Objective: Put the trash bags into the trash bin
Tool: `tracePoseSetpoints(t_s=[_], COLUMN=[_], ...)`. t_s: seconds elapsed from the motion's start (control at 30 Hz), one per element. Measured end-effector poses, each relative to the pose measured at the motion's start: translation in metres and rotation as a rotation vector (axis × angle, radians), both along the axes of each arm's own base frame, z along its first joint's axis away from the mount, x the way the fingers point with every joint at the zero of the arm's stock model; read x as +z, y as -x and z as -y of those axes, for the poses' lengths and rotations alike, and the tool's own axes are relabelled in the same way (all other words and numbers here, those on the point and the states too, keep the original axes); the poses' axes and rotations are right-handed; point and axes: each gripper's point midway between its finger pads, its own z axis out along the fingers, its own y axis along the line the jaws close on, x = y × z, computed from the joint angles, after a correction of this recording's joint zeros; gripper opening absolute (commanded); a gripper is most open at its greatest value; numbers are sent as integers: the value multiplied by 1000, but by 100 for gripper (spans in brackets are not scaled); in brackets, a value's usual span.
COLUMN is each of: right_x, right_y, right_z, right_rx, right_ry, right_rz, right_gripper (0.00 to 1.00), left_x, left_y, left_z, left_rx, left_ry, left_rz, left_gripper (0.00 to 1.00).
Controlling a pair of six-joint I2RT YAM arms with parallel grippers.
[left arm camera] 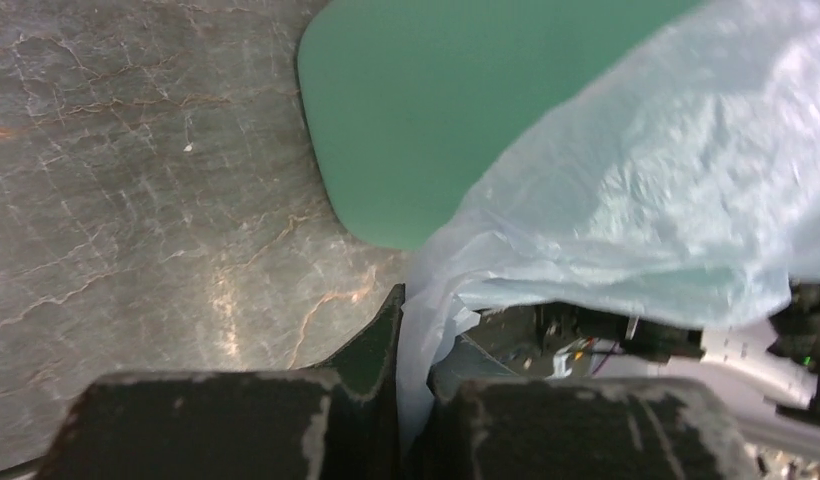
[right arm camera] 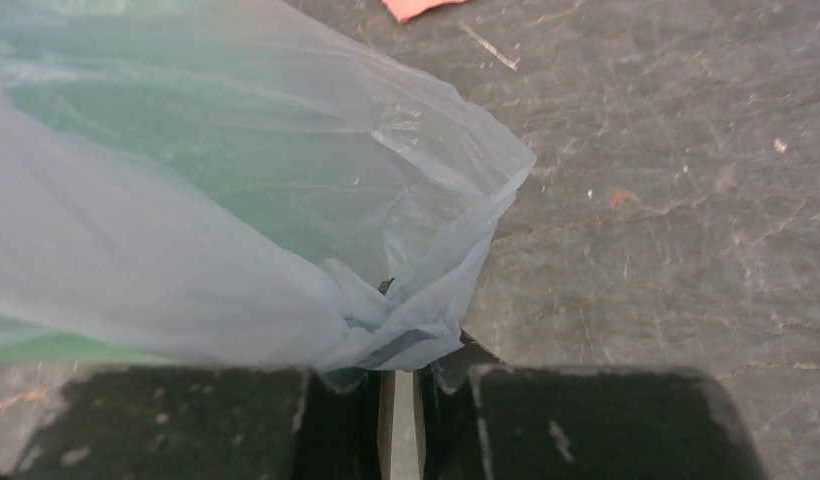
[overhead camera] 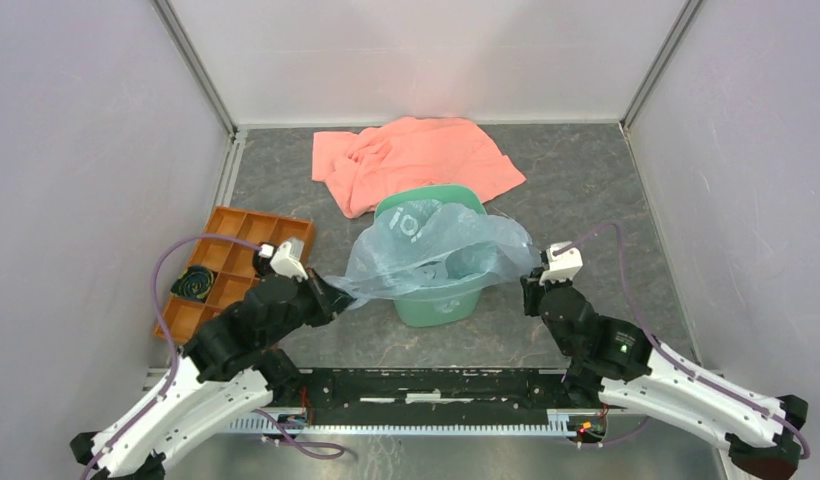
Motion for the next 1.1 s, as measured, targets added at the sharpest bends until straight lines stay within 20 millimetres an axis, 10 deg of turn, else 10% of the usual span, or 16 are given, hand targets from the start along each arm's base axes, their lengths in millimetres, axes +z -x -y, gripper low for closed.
tracePoseSetpoints(t_s=[0.17, 0.43, 0.67, 0.93, 1.1], right_x=[9, 38, 111, 151, 164], right_y=[-19, -17, 18, 41, 27], right_z=[-7, -8, -3, -20, -43], right_rx=[-36, 6, 183, 438, 503], right_ry=[32, 32, -142, -78, 66], right_rz=[95, 117, 175, 241, 265], right_gripper=[56, 98, 98, 98, 98], left_x=[-16, -18, 40, 97, 108], left_y=[-23, -35, -8, 20, 7], left_z=[8, -5, -26, -54, -37], left_rx=[107, 202, 172, 112, 5], left_ry=[46, 17, 159, 192, 10], left_rz=[-14, 10, 105, 265, 302], left_gripper=[19, 65, 93, 100, 96])
